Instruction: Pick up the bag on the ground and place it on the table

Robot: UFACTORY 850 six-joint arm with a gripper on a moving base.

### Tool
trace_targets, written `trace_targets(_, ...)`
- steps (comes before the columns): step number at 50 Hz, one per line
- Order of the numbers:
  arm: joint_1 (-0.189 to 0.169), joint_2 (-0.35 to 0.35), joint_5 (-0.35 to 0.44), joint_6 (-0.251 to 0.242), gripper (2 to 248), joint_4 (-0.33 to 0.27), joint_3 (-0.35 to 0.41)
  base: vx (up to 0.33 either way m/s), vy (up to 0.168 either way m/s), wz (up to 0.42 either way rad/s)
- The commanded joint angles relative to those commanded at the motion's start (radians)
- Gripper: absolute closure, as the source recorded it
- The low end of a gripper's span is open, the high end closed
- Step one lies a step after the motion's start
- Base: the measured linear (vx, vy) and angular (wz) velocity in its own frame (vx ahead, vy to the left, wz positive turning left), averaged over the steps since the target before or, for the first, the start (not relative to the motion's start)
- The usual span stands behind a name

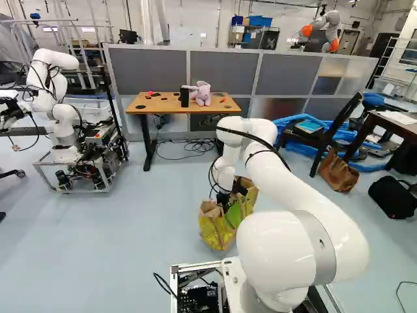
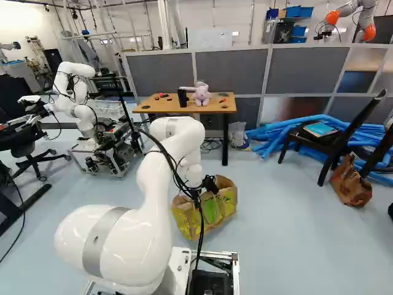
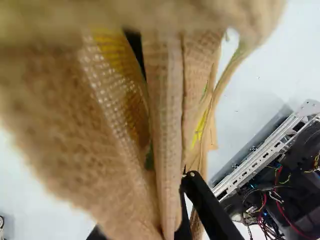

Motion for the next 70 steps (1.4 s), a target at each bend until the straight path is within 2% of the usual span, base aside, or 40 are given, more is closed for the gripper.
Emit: trace_targets(70, 0.000, 0.270, 0.000, 0.000, 228, 0.000, 0.235, 0.000, 0.000, 0.000)
